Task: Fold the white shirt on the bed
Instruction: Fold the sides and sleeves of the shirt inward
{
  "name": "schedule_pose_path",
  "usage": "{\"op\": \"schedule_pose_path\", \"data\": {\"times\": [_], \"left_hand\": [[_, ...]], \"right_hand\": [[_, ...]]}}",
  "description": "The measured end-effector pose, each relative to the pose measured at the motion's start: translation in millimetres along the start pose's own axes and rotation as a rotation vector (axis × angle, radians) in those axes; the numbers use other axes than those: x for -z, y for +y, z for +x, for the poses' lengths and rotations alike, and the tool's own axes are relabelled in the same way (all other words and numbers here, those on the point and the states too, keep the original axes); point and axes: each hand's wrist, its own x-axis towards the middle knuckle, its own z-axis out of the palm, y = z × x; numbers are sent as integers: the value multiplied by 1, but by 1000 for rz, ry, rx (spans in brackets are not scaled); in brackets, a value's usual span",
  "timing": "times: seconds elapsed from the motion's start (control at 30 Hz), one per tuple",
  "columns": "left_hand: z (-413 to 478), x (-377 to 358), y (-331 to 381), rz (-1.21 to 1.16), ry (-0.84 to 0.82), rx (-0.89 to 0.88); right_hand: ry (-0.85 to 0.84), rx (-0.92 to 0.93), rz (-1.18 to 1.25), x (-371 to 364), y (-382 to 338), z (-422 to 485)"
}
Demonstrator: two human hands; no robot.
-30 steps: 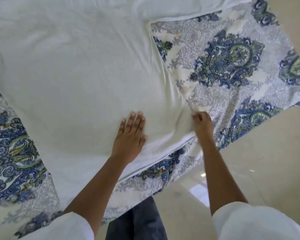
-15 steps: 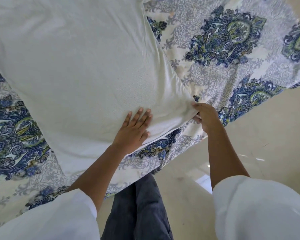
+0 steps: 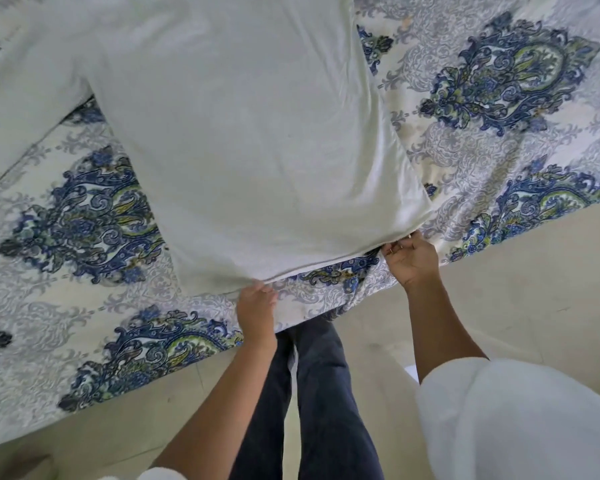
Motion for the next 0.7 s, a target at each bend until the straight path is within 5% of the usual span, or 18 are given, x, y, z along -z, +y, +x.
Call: {"op": "schedule_pose_path", "data": {"times": [0.07, 0.17, 0.33, 0.53, 0.7], "left_hand": [[3, -13, -1, -424, -28, 279], [7, -29, -1, -707, -6, 355], [7, -52, -2, -745, -66, 362], [-2, -65, -7, -838, -289, 289], [-4, -75, -5, -640, -222, 231]], "right_hand": [[-3, -18, -8, -6, 5, 0], [-37, -189, -244, -14, 11, 4], [-223, -358, -510, -19, 20, 5], [-220, -373, -539, -31, 36, 10], [-282, -367, -496, -26, 40, 9]]}}
